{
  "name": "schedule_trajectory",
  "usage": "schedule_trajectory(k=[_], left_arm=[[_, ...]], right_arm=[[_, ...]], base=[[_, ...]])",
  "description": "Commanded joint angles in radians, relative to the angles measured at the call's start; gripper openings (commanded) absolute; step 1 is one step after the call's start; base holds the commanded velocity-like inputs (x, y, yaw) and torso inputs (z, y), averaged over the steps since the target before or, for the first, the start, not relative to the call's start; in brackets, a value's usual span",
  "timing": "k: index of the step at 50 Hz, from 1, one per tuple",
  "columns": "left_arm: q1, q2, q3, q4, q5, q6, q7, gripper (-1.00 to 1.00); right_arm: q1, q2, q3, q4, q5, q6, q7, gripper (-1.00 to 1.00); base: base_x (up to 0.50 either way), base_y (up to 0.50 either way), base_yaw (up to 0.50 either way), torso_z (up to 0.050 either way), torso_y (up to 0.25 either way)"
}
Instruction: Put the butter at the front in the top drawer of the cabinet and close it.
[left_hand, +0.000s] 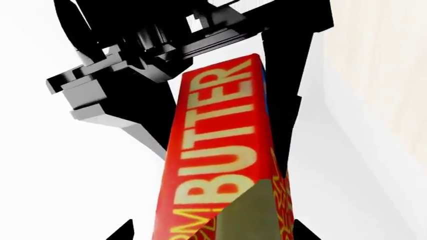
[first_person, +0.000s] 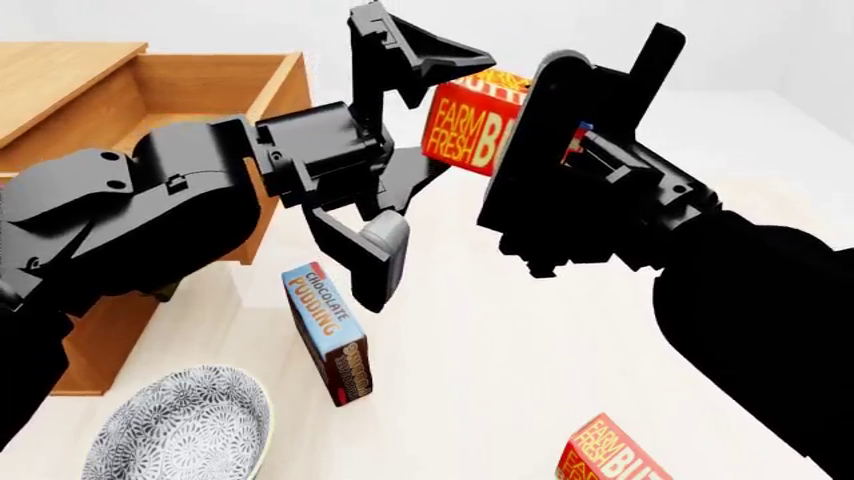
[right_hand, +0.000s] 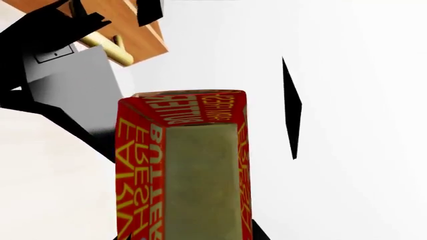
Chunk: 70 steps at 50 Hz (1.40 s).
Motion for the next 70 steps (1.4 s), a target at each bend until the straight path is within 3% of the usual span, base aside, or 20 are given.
schedule_trajectory(k=[1, 2, 22, 23, 47, 61, 70], left_arm=[[0.000, 0.007, -0.006, 0.008, -0.033, 0.007, -0.005, 1.00], [0.001, 0.007, -0.005, 0.007, -0.033, 0.006, -0.005, -1.00], [0.012, 0.005, -0.016, 0.025, -0.040, -0.013, -0.018, -1.00], [0.014, 0.004, -0.016, 0.028, -0.037, -0.018, -0.018, -1.00], [0.072, -0.082, -0.053, 0.188, -0.055, -0.180, 0.058, -1.00], [0.162, -0.136, -0.140, 0.354, -0.077, -0.462, 0.098, -1.00], [0.275, -0.117, -0.261, 0.567, -0.150, -0.838, 0.123, -1.00]], right_arm=[[0.012, -0.010, 0.023, -0.003, -0.055, -0.004, 0.005, -1.00], [0.011, -0.010, 0.024, -0.003, -0.054, -0.005, 0.006, -1.00], [-0.005, 0.000, 0.019, -0.018, -0.071, -0.013, 0.028, -1.00], [-0.005, 0.002, 0.016, -0.023, -0.076, -0.011, 0.033, 1.00], [-0.116, 0.148, 0.163, -0.221, 0.059, 0.204, 0.192, 1.00], [-0.267, 0.260, 0.442, -0.314, 0.286, 0.304, 0.361, 1.00], [-0.399, 0.309, 0.613, -0.294, 0.435, 0.207, 0.471, 1.00]], base=[[0.00, 0.00, 0.00, 0.000, 0.000], [0.00, 0.00, 0.00, 0.000, 0.000], [0.00, 0.00, 0.00, 0.001, 0.000], [0.00, 0.00, 0.00, 0.000, 0.000], [0.00, 0.00, 0.00, 0.000, 0.001], [0.00, 0.00, 0.00, 0.001, 0.001], [0.00, 0.00, 0.00, 0.000, 0.001]])
